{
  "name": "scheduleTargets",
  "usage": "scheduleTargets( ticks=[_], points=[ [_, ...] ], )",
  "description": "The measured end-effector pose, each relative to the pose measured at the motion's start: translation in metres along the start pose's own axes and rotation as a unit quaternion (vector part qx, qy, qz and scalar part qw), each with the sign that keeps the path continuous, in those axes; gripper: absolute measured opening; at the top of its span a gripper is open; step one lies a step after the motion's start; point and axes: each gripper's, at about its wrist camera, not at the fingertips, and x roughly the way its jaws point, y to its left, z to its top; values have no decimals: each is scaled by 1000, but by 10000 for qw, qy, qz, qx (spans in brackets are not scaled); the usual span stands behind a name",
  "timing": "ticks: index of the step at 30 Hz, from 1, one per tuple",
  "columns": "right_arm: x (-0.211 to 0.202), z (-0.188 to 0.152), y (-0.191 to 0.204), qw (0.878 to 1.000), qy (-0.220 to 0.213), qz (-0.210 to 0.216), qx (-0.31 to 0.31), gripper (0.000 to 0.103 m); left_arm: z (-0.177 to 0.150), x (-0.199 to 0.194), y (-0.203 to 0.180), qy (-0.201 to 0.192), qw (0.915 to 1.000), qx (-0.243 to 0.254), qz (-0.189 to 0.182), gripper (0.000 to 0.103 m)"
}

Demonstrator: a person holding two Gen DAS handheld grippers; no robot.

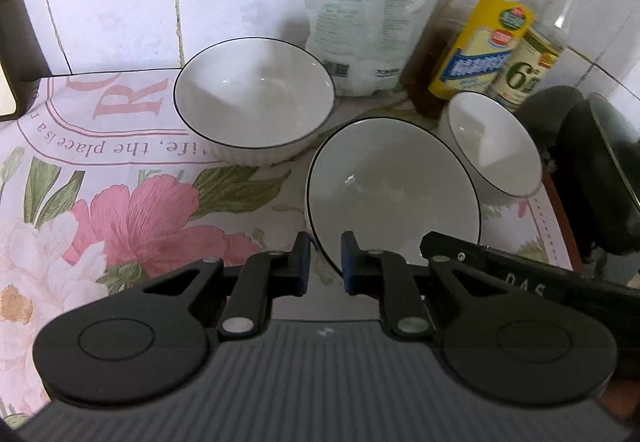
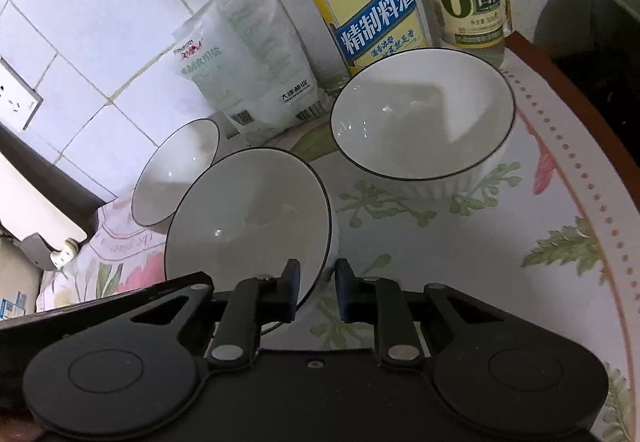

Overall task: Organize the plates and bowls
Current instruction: 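Lift the white bowl and carry it beside the plate stack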

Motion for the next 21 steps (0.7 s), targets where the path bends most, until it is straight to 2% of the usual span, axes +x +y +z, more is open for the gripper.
scheduleTargets(
  ticks=[5, 14, 18, 21],
  points=[
    [-27, -8, 4, 10000, -1, 9, -64, 22, -9, -21, -12, 99, 9999, 110, 25, 14],
    [-90, -16, -5, 9995, -274, 102, -83, 23, -14, -79, -47, -156, 9976, 663, -113, 14],
    [-113, -20, -10, 9996, -272, 120, -34, 23, -23, -99, -62, -346, 9956, 859, -168, 13],
    [-128, -25, -15, 9995, -253, 185, 18, 23, -33, -106, -69, -337, 9953, 879, -239, 13]
  ],
)
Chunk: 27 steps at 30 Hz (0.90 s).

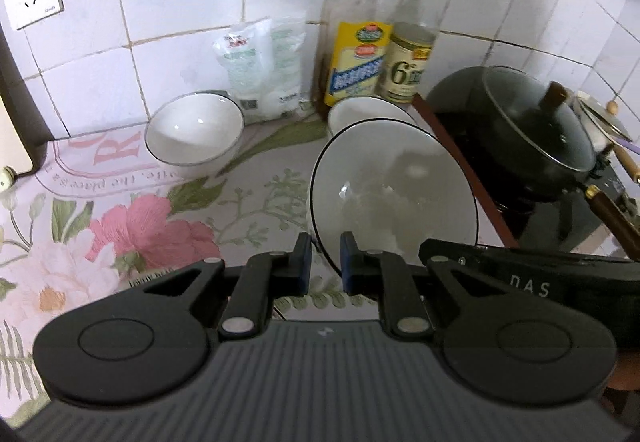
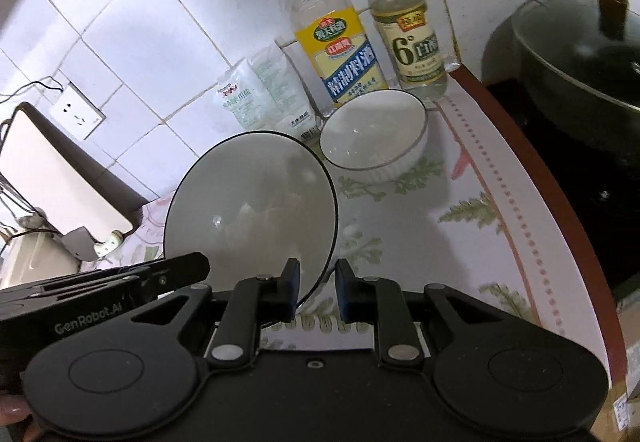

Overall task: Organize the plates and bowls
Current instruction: 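Lift the white bowl and carry it beside the plate stack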

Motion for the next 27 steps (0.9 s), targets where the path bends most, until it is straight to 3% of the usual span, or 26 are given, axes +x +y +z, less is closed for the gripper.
scheduleTargets(
  ticks=[14, 27],
  points=[
    [-28, -42, -25, 9998, 119, -126, 52, 23, -47, 4, -18, 370, 9988, -215, -230, 13],
    [-11, -64, -56, 9992, 268, -147, 269, 23, -65, 26, -33, 527, 9979, -356, -93, 13]
  ],
)
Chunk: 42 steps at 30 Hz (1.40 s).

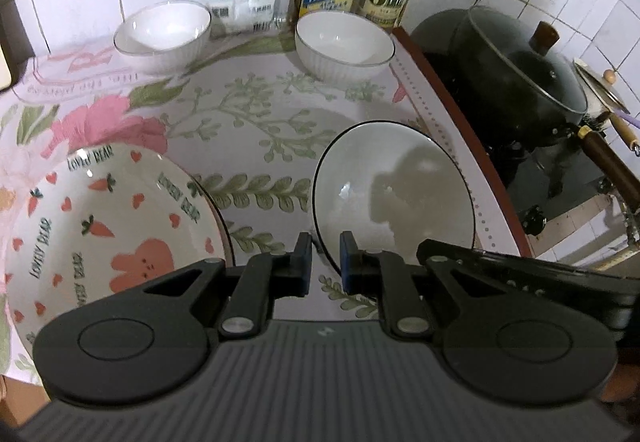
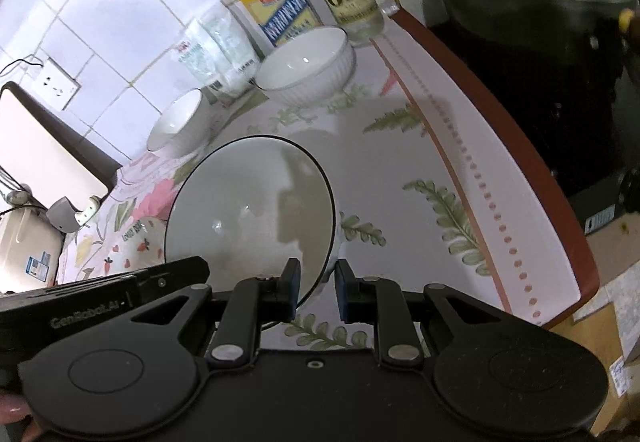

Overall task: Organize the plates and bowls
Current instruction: 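Lift the white bowl and carry it beside the plate stack, then lower the white bowl onto the cloth and open the right gripper, then move the right gripper to a second white bowl and close on its rim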

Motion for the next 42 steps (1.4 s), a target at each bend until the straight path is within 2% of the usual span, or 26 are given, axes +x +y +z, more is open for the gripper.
scheduleTargets(
  ticks=[5, 12, 21, 26, 28, 30, 34, 39, 42],
  points=[
    [7, -6, -8, 9999, 75, -23, 97, 23, -3, 12, -1, 148, 9999, -23, 33, 13],
    [15, -9, -5, 9997, 82, -207, -126, 23, -10, 27, 1, 319, 9994, -41, 115, 12],
    [13, -8, -3, 9995, -101, -173, -264, 23, -14, 29, 3, 413, 9990, 50, 177, 13],
    [4, -8, -2, 9990, -277, -72, -337, 30, -14, 25, 6, 425, 9991, -17, -4, 17],
    [-3, -6, -2, 9987, -366, -17, -357, 33, -14, 17, 6, 382, 9992, 24, -104, 23],
    [-11, -3, -1, 9983, -438, 24, -391, 36, -13, 11, 4, 377, 9992, 64, -145, 25],
    [-26, 4, 4, 9971, -513, 92, -553, 47, -14, -3, 6, 374, 9991, 75, -174, 27],
    [-44, 9, 17, 9929, -533, 569, -893, 60, -11, -22, 10, 294, 9993, 70, -231, 35],
    [-57, 11, 27, 9889, -632, 704, -1148, 63, -5, -33, 12, 186, 9994, 121, -253, 40]
  ],
)
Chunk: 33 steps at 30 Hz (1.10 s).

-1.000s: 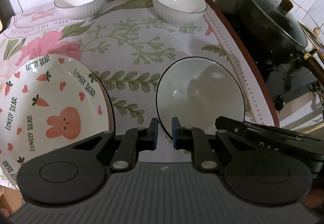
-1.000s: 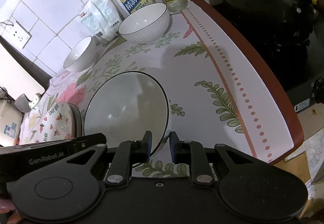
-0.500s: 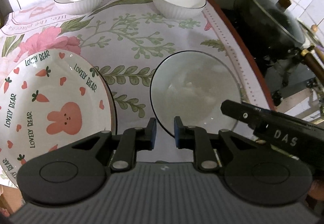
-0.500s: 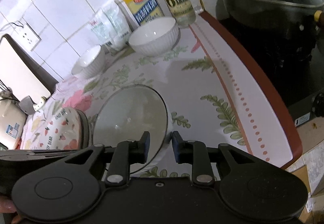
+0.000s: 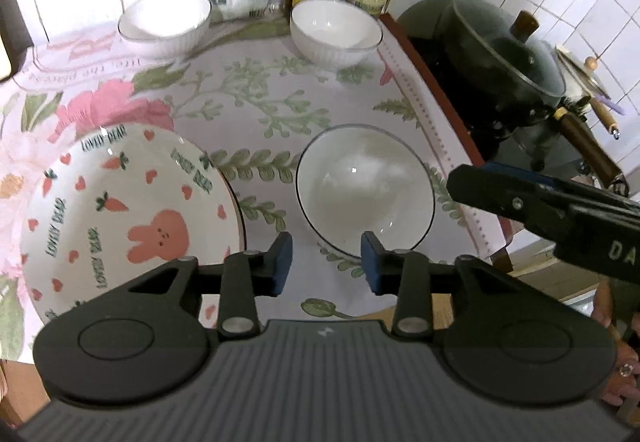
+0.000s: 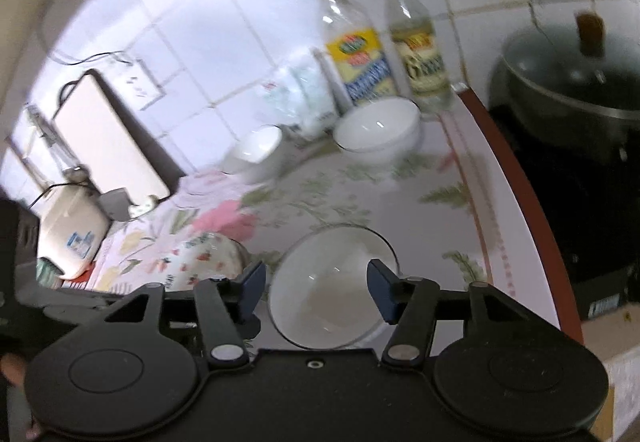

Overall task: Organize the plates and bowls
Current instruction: 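Move the right gripper to a second white bowl and close on its rim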

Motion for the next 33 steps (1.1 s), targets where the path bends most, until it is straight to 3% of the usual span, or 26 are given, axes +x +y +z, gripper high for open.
scheduleTargets(
  ticks=[12, 21, 29, 33],
  points=[
    [-25, 34, 16, 9952, -293, -19, -938, 64, 25, -21, -2, -187, 9996, 216, 49, 51],
    [-18, 62, 2, 9925, -586, 103, -1072, 65, 53, -16, 1, -556, 9982, 194, 83, 67],
    [27, 77, -33, 9967, -493, 167, -621, 65, 81, 13, 12, -844, 9962, 19, 191, 72],
    [60, 89, -50, 9991, -185, 237, -289, 65, 97, 23, 13, -887, 9959, -13, 202, 72]
  ],
)
